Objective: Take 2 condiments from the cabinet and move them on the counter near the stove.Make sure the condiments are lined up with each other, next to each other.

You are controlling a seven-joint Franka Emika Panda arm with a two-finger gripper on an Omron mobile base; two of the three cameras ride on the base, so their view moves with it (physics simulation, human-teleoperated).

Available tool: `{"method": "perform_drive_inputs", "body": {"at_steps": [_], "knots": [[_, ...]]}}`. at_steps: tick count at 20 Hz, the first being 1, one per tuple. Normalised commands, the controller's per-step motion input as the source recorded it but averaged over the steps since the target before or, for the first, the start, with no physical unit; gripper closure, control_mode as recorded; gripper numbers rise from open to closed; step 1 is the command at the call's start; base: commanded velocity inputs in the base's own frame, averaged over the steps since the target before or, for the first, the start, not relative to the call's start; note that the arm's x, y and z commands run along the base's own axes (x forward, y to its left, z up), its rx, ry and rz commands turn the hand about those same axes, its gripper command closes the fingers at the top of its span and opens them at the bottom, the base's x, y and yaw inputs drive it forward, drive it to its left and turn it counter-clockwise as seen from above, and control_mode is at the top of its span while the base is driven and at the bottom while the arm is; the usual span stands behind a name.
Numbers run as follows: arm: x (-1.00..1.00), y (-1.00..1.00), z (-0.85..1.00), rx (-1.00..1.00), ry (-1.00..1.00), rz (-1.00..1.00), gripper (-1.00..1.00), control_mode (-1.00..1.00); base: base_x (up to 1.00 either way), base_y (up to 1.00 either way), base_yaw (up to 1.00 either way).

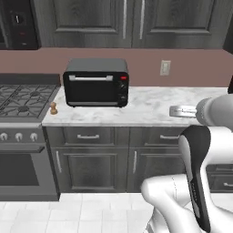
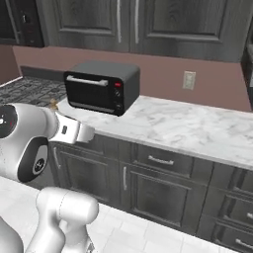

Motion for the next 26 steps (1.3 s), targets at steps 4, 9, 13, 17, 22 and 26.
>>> {"method": "perform_drive_inputs", "body": {"at_steps": [4, 9, 13, 17, 22, 26], "knots": [[0.0, 0.0, 0.0, 0.0, 0.0, 0.0, -1.0, 1.0, -0.01, -1.0, 0.06], [0.0, 0.0, 0.0, 0.0, 0.0, 0.0, -1.0, 1.0, -0.09, -1.0, 0.07], [0.0, 0.0, 0.0, 0.0, 0.0, 0.0, -1.0, 1.0, -0.15, -1.0, 0.1], [0.0, 0.0, 0.0, 0.0, 0.0, 0.0, -1.0, 1.0, 0.0, -1.0, 0.05], [0.0, 0.0, 0.0, 0.0, 0.0, 0.0, -1.0, 1.0, 0.01, -0.78, 0.02], [0.0, 0.0, 0.0, 0.0, 0.0, 0.0, -1.0, 1.0, 0.09, -0.58, 0.03]]}}
